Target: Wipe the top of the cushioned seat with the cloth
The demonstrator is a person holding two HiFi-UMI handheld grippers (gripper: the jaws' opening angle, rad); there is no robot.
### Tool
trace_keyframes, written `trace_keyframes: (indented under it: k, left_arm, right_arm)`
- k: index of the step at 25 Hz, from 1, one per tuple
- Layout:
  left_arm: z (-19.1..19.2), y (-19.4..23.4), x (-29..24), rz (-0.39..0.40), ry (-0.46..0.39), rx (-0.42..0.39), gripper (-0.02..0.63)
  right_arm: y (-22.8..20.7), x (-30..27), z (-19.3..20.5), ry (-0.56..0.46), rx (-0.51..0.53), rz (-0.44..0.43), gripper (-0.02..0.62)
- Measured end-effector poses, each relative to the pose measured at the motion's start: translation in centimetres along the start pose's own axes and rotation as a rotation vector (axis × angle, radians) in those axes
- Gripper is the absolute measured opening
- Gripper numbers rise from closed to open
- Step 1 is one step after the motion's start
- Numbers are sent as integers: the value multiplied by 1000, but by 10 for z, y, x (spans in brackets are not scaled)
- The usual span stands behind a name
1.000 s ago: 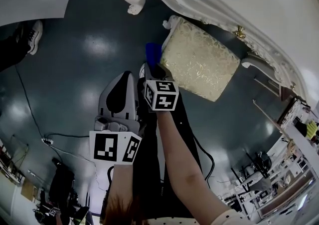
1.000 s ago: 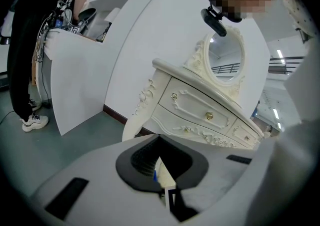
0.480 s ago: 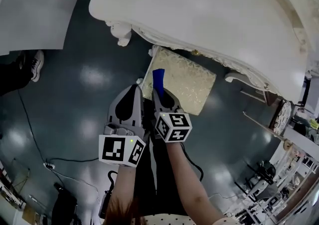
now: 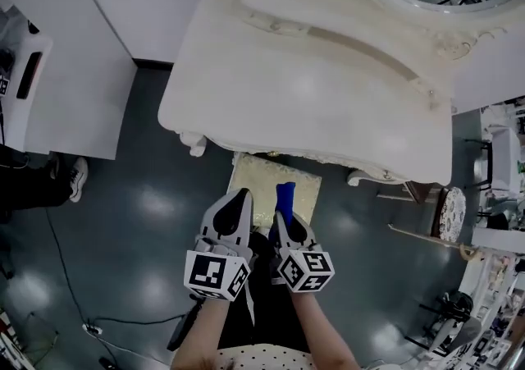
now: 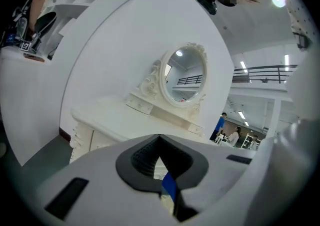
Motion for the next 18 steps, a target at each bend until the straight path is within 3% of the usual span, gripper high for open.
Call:
trace_keyframes:
  k: [9, 18]
  left_arm:
    - [-43, -64, 27, 142, 1, -67, -2]
    - [-78, -107, 43, 256, -39, -116, -2]
  right_arm:
    - [18, 60, -68, -89, 74, 40, 61]
    - [36, 111, -97, -162, 79, 70, 61]
Point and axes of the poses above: the fingertips, and each gripper's own axes: x backward along the fingers, y to its left, z out of its underside, the point moved 2 cm from there along x, backward along the fingers, and after that the axes turned 11 degrees about -z, right-handed, at the moved point
